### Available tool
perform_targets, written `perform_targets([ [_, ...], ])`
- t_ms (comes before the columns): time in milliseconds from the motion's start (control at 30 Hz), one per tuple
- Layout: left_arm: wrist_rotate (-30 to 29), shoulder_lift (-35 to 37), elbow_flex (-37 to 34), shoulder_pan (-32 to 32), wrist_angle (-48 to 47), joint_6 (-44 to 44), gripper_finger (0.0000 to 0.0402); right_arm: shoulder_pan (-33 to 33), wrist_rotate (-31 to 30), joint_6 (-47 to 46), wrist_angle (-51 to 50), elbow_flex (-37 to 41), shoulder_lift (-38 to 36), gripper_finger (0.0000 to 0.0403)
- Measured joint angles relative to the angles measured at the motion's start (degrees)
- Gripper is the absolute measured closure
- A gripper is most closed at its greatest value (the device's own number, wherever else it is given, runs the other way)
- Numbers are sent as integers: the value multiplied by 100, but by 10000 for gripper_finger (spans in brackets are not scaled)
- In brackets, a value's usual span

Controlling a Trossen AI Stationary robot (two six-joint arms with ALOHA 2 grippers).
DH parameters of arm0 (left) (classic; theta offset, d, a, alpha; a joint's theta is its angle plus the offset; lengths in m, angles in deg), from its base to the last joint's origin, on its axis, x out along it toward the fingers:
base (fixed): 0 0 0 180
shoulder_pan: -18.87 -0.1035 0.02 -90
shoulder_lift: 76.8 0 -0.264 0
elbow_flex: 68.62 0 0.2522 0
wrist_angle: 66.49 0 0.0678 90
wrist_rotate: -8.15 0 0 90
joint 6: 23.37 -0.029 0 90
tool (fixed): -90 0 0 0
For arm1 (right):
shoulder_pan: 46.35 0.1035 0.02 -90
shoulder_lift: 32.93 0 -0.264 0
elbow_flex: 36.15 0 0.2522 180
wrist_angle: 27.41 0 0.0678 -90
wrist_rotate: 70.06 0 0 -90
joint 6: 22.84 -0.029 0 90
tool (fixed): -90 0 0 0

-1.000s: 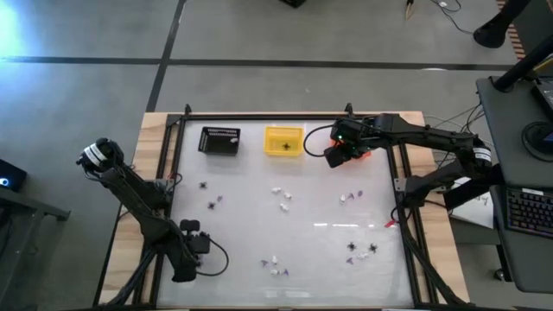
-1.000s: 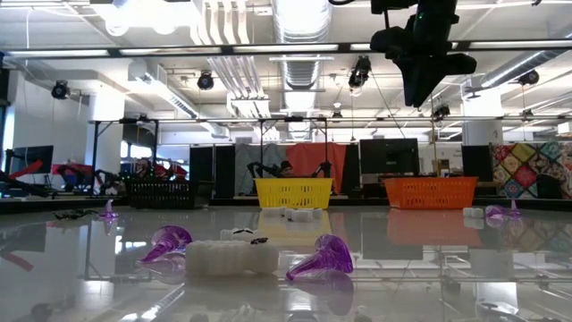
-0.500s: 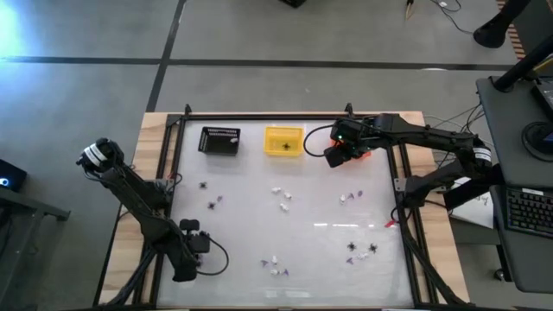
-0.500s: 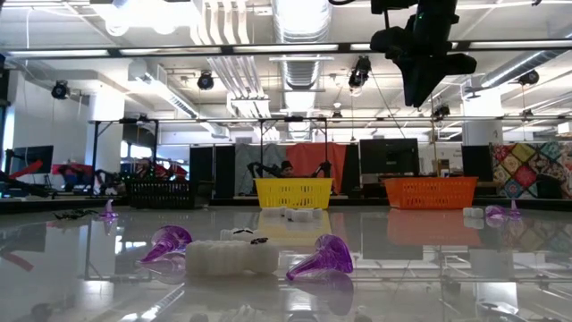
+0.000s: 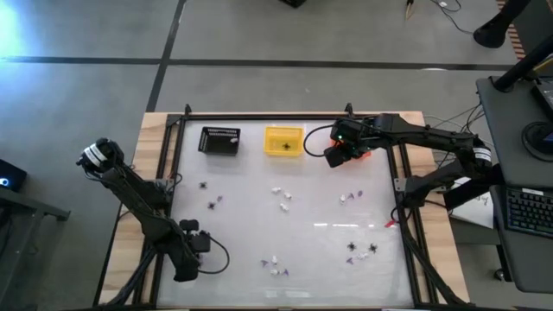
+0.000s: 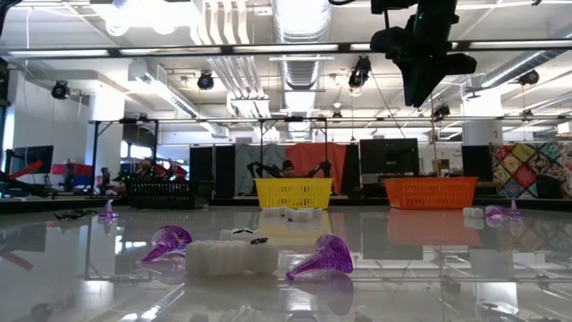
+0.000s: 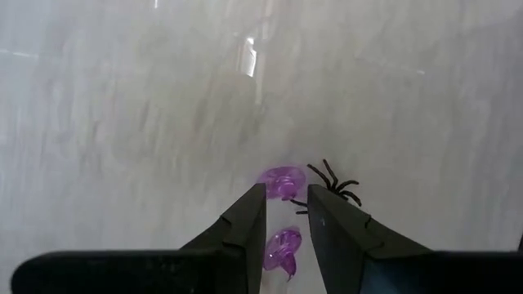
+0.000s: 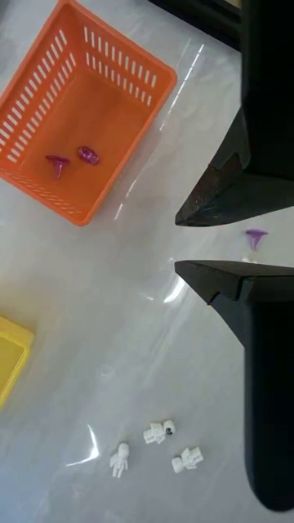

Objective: Sort Halloween decoration
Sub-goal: Put the purple witch hat toy into the orange basket

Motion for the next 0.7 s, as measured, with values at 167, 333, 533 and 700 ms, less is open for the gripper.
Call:
perform_targets([
  [167, -2, 0, 0, -7, 12, -2, 346, 1, -2, 0, 0, 0, 0, 332],
  [333, -11, 0, 0, -7, 22, -20, 394, 0, -2, 0, 0, 0, 0, 332],
  [533, -23, 0, 0, -7, 42, -46, 398, 1, -2, -22, 0, 0, 0, 332],
  [700, -28, 0, 0, -7, 40, -46, 401, 2, -2, -59, 0, 0, 0, 332],
])
